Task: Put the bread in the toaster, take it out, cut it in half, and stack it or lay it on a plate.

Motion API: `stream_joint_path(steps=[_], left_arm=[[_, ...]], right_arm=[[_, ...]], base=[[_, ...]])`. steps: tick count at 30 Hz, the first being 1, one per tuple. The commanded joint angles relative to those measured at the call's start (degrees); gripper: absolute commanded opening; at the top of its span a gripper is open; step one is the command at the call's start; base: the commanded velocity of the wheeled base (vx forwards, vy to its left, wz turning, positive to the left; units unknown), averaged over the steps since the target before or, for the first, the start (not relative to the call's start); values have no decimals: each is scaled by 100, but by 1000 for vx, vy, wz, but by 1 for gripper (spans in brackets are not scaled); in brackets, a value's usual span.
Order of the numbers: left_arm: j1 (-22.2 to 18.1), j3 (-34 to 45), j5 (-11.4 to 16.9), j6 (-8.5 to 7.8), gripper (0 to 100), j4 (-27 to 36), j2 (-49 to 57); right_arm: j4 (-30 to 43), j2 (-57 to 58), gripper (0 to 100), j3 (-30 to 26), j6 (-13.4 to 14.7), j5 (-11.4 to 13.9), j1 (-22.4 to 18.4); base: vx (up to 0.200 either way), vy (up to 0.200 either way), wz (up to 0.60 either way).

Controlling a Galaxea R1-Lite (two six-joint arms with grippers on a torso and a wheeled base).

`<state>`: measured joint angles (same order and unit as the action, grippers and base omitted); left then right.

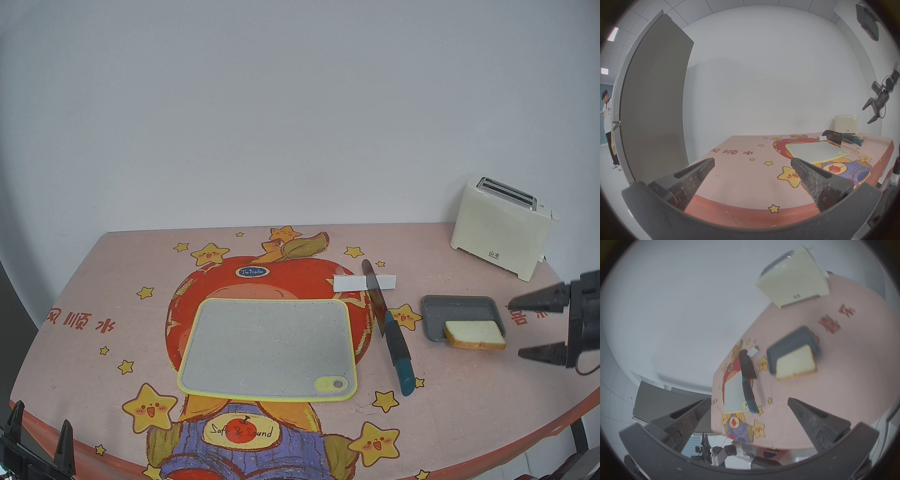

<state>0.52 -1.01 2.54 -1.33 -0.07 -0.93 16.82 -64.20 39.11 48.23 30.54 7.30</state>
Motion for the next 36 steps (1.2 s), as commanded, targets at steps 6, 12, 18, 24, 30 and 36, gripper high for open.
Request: stream_joint_path(steps=[6,12,18,24,30,36], left_arm=[[0,101,1,1,100,-1,49],[0,101,-7,1,100,-1,49],[0,101,1,1,100,-1,49],[0,101,-7,1,100,-1,49],[0,101,1,1,100,-1,49],[0,101,-7,1,100,-1,49]], right_arm=[[-83,267,100,-861,495,137,-150],[-1788,21,100,-1960,644,330,-185],[-2895,-480,100,-2206,1259,365,-185],[-3458,-1060,100,-2311,1242,365,-300],[-4433,-1543,100,-2522,1321,356,-308],[-4548,-1737,100,-2636,1365,365,-317]], base=[[0,0,0],[0,0,0],[0,0,0],[0,0,0],[0,0,0],[0,0,0]])
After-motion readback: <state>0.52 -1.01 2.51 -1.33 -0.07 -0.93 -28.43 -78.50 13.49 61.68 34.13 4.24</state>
